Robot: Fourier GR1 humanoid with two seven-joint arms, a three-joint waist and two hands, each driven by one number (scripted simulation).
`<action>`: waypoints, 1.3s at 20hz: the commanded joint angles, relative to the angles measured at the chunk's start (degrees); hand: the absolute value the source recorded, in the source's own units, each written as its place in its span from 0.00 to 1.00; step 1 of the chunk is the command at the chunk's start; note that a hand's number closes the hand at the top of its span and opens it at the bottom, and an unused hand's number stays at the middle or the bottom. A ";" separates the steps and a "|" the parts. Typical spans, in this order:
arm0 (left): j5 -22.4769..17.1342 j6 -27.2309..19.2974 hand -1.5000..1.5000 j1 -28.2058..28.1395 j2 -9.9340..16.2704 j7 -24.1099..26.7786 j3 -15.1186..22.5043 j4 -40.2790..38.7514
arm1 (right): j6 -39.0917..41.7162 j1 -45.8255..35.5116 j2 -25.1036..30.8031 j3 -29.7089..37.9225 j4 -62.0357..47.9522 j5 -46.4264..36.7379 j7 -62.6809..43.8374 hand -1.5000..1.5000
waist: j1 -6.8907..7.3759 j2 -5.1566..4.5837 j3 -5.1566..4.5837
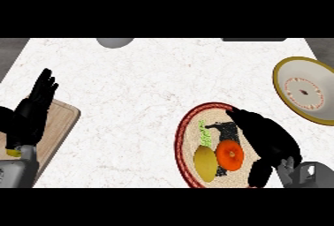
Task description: Pick the squash from the placemat and place it in the bowl
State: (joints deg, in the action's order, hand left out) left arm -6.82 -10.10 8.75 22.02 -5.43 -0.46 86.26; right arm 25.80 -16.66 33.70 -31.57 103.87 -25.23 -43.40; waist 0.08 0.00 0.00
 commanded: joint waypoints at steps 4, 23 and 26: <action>2.92 0.14 0.50 -2.62 -2.12 -2.43 -0.22 4.71 | 2.61 3.57 -6.20 0.58 -3.35 -5.56 1.75 0.00 | 0.12 0.04 0.00; 7.26 4.05 0.50 1.69 -5.82 -0.18 -4.93 -1.66 | 3.48 7.93 -16.09 6.56 -13.15 -17.24 11.32 1.00 | -0.17 -0.03 -0.01; 4.95 6.06 0.50 0.36 -4.31 -1.44 -7.21 1.78 | 3.26 2.69 -20.32 4.29 -18.66 -19.84 12.71 1.00 | 0.15 -0.03 0.00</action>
State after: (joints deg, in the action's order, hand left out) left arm -1.49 -5.00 8.45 17.35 -7.79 -5.91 88.72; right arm 28.63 -11.50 16.76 -26.16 88.87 -43.35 -32.46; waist 0.10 0.11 -0.12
